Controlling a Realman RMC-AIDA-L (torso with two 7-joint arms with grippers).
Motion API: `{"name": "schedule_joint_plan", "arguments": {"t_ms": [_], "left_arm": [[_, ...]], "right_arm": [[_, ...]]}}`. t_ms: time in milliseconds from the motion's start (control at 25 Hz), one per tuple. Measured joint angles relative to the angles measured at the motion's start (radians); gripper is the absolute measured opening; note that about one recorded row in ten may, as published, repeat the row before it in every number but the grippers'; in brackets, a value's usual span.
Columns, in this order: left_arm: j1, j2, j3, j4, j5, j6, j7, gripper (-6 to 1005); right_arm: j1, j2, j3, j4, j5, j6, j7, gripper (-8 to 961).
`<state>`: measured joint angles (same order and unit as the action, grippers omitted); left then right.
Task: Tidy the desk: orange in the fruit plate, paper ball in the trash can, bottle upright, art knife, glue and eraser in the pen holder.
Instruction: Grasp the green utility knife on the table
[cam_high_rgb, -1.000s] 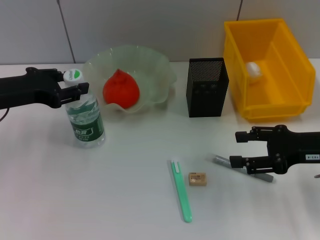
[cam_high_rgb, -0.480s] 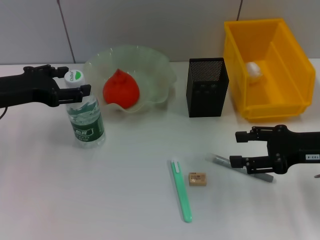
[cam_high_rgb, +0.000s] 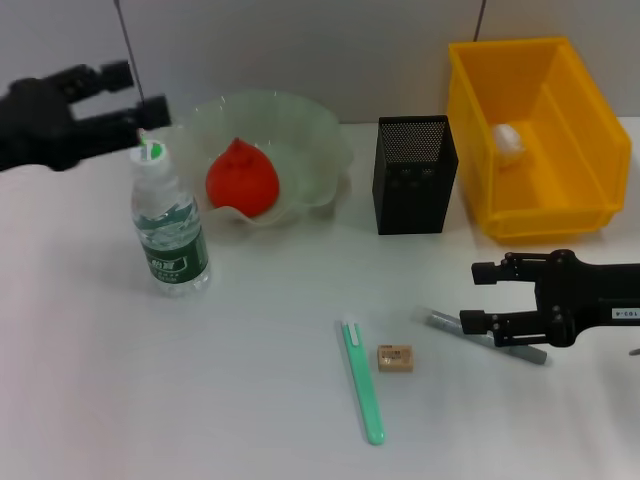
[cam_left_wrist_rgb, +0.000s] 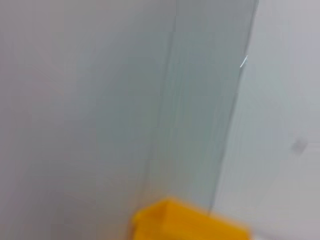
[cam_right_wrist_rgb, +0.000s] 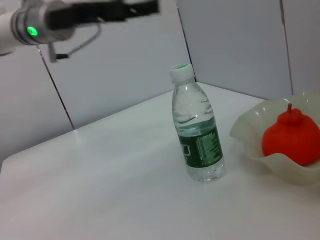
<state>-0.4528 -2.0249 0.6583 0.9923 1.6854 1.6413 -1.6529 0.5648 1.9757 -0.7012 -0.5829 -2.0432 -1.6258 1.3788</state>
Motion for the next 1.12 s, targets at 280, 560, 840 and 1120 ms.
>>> {"name": "schedule_joint_plan", "arguments": {"t_ms": [280,560,840,1120], "left_arm": [[0.023,0.028,0.006,-0.179,-0.063,0.244,0.084,833],[0.024,0.022,0.067,-0.382,0.059,0.230,0.337,833],[0.051,0.021,0.065,-0.451,0.084,0.198,0.435,833],[0.043,0.015,0.065,-0.453,0.084,0.198,0.429,832]], "right_arm": [[0.004,0.000,0.004,-0.022,0.001,-0.009,0.030,776],[0.023,0.010,-0.012,-0.101,-0.001,-0.062,0.124,776],[0.069,0.011,-0.099,-0.188,-0.009,-0.101,0.260,776],[0.059,0.006,-0.107,-0.198,-0.009,-0.089,0.253,776]]}}
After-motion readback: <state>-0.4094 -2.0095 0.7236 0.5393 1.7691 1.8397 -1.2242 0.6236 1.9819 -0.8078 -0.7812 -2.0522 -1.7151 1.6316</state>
